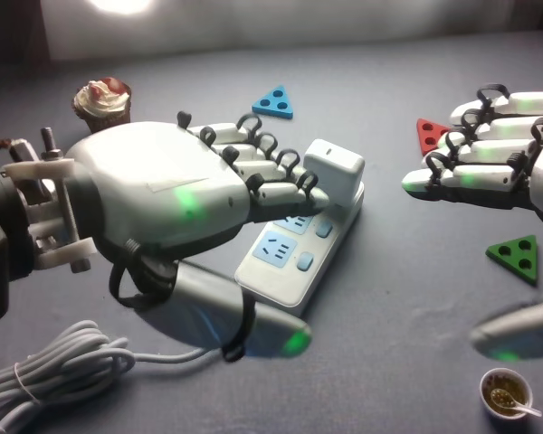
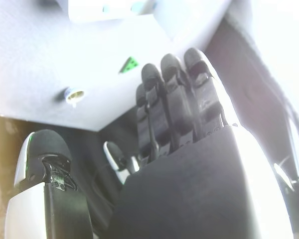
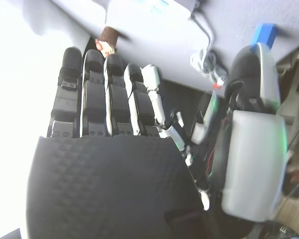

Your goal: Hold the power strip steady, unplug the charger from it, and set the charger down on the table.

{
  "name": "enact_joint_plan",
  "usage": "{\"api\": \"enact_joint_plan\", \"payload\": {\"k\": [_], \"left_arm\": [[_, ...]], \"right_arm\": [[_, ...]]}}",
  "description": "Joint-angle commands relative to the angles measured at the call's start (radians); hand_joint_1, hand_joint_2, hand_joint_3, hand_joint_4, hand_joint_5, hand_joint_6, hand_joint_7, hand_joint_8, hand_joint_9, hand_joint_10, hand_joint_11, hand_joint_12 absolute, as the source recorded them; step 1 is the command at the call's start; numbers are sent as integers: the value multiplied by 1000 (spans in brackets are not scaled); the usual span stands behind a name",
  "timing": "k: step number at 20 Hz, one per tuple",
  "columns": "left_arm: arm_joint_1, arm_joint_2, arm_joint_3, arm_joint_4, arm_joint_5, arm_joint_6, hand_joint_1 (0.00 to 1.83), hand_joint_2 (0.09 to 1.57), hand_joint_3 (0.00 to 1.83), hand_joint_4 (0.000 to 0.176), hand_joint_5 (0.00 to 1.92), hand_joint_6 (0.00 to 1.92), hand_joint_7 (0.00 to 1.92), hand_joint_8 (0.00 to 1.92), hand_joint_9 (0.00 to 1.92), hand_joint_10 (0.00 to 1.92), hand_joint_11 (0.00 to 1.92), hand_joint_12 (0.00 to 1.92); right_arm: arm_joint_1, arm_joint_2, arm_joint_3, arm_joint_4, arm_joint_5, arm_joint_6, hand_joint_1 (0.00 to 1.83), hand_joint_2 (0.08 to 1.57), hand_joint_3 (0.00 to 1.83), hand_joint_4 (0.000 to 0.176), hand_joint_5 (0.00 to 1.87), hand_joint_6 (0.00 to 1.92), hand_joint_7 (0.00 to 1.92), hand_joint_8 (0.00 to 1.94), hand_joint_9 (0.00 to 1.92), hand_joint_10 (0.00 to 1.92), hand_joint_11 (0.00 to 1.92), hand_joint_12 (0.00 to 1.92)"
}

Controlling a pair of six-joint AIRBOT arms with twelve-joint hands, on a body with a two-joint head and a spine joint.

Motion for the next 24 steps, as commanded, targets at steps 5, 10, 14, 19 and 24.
{"api": "enact_joint_plan", "payload": {"k": [5,10,14,19,24], "left_arm": [[-4,-14,8,-19,-74,-2,0,1017,1,0,181,11,172,11,145,12,37,198],[11,-43,23,-31,-28,-2,0,963,0,0,145,7,146,8,112,6,6,145],[29,-89,56,-13,8,-1,0,963,0,0,157,9,157,9,125,9,24,149],[54,-156,104,-2,9,-1,0,969,0,0,149,2,134,0,105,0,13,140],[54,-194,146,-3,18,-1,0,970,0,0,148,1,144,3,111,2,6,132]], "right_arm": [[12,10,-8,5,89,1,0,947,1,0,135,8,157,8,140,11,15,233],[9,-1,-26,14,187,1,0,921,0,0,44,1,57,0,51,0,0,70],[6,-4,-28,22,198,1,7,913,0,0,39,1,52,0,39,0,3,58],[-8,-12,-34,15,247,1,13,923,3,0,38,1,62,4,58,7,30,65],[-9,-13,-43,22,287,-3,315,988,14,0,77,12,106,14,108,17,100,96]]}}
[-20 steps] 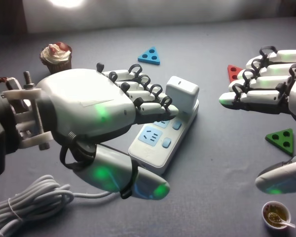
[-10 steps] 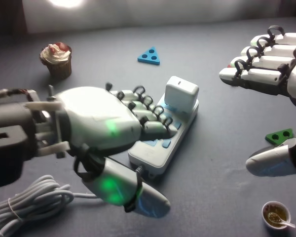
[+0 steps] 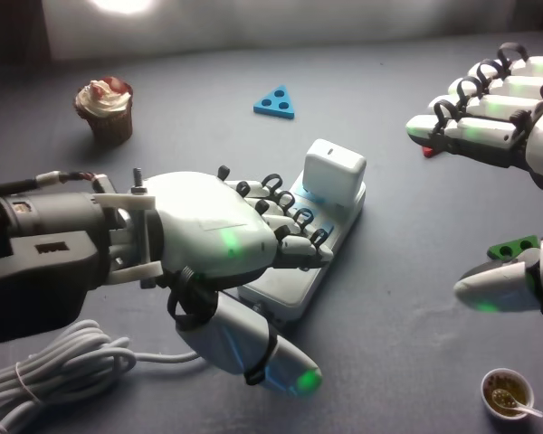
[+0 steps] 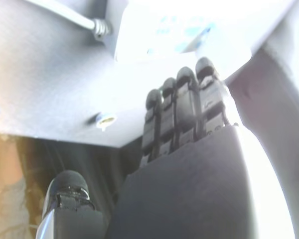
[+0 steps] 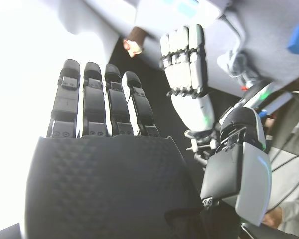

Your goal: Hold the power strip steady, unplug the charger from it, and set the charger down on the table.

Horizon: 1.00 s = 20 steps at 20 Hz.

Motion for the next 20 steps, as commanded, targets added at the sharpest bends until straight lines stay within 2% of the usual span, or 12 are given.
{"api": "enact_joint_plan", "payload": {"k": [1,3,4,5,6,8,10,14,15,19,20], "left_arm": [[-4,-8,4,-3,-96,-2,0,970,0,0,153,3,150,5,119,4,18,136],[0,-27,21,-4,-103,-2,0,968,0,0,148,0,151,4,115,2,14,133],[0,-45,35,-6,-104,-2,0,971,0,0,147,0,151,4,114,2,10,130],[2,-65,50,-11,-114,-2,0,974,1,0,144,0,147,2,111,0,9,129],[5,-70,55,-16,-117,-2,0,976,2,0,149,2,157,6,120,4,15,131],[14,-84,68,-23,-126,-2,0,977,2,0,144,0,155,4,119,3,12,129],[24,-89,75,-29,-131,-2,0,977,2,0,143,0,139,0,100,0,4,123],[49,-92,90,-39,-154,-2,0,989,5,0,130,3,136,2,100,2,10,123],[53,-92,93,-39,-159,-2,0,987,4,0,132,3,139,3,102,3,9,122],[73,-95,104,-45,-167,-2,0,979,0,0,147,7,144,4,111,5,20,124],[76,-95,104,-47,-169,-2,0,982,1,0,149,7,149,6,118,8,26,126]], "right_arm": [[9,9,-3,-11,66,-1,409,984,8,0,79,10,111,13,112,15,99,98],[7,9,-11,9,70,-8,556,953,0,0,118,6,163,10,169,13,145,139],[1,9,-31,7,72,-13,633,932,2,0,128,7,186,5,194,7,118,264],[-28,21,-52,-23,66,-13,676,939,0,0,122,1,176,10,195,1,34,476],[-43,22,-56,-44,81,-13,729,953,0,0,120,0,163,4,184,0,6,547],[-49,22,-50,-44,89,4,810,975,2,0,106,2,136,1,155,1,0,537],[-50,22,-43,-13,117,35,1001,950,0,0,142,7,165,5,178,5,0,583],[-50,20,-42,114,292,81,1044,935,0,0,185,7,222,8,224,8,0,651],[-51,13,-38,131,299,90,1052,930,0,0,196,7,235,8,237,8,0,671],[-31,-34,39,375,307,110,984,963,5,0,220,7,242,3,235,2,0,654],[-28,-51,53,401,311,111,976,974,6,0,219,4,240,1,231,1,0,641]]}}
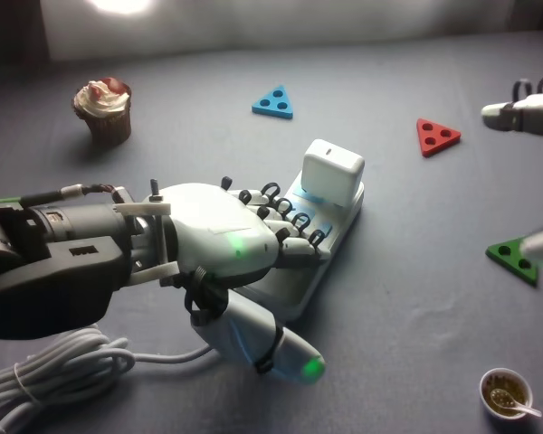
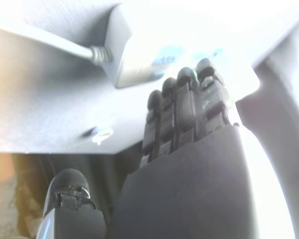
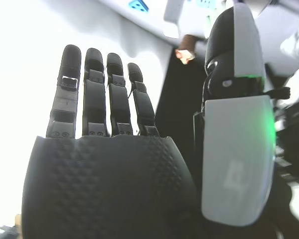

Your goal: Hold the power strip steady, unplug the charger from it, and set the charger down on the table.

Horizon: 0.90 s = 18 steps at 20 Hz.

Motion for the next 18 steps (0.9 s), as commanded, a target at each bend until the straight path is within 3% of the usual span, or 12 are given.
{"api": "enact_joint_plan", "payload": {"k": [1,4,9,12,18], "left_arm": [[1,-4,-2,-8,-95,-2,0,980,0,0,159,11,155,8,126,10,37,130],[28,-14,1,-27,-123,-2,0,981,0,0,152,5,150,4,120,6,34,127],[61,-31,1,-42,-137,-2,0,950,0,0,139,0,137,0,101,0,19,119],[68,-35,1,-47,-134,-2,6,951,0,0,132,0,142,4,107,5,26,120],[68,-33,-3,-44,-118,-2,0,951,0,0,115,0,107,0,68,0,8,108]], "right_arm": [[16,-9,9,-12,35,10,979,982,5,0,227,4,248,2,236,2,0,653],[19,-72,35,8,56,88,987,999,4,0,207,5,219,2,212,0,0,595],[23,-207,100,8,110,148,1000,991,0,0,235,3,234,3,234,2,0,659],[8,-286,160,-6,137,232,1005,1003,3,0,230,1,222,0,232,0,0,662],[6,-399,238,-77,177,285,1014,997,0,0,206,0,240,8,232,3,0,595]]}}
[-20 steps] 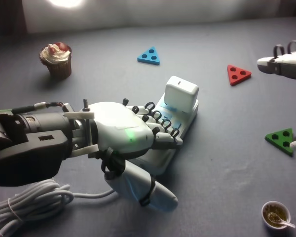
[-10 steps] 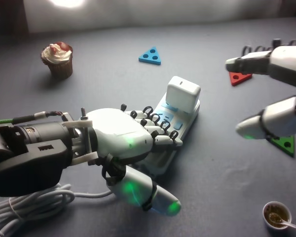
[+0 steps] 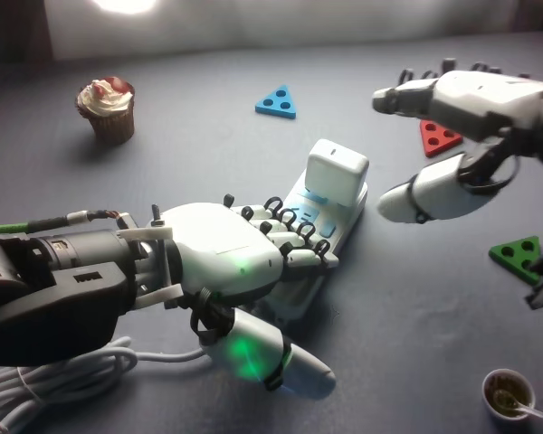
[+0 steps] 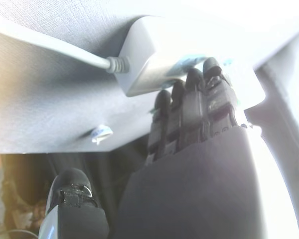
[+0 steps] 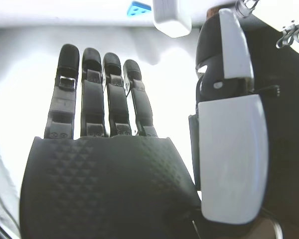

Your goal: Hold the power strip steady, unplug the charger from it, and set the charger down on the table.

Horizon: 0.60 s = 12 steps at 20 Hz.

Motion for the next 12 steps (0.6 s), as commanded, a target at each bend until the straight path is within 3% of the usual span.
{"api": "enact_joint_plan", "payload": {"k": [1,4,12], "left_arm": [[0,-9,-4,2,-37,-2,0,953,0,0,119,3,111,4,69,3,8,108],[0,-4,-8,3,-34,-2,0,951,0,0,126,5,116,5,77,5,11,108],[0,3,-11,6,-32,-2,50,943,0,0,107,0,101,0,67,0,1,100]], "right_arm": [[7,3,7,-53,36,8,1005,999,1,0,200,1,238,4,230,1,0,559],[-4,-39,34,-56,47,7,934,987,0,0,176,1,233,2,232,2,0,603],[-57,-138,123,-144,74,59,953,976,0,0,202,0,241,0,232,2,0,620]]}}
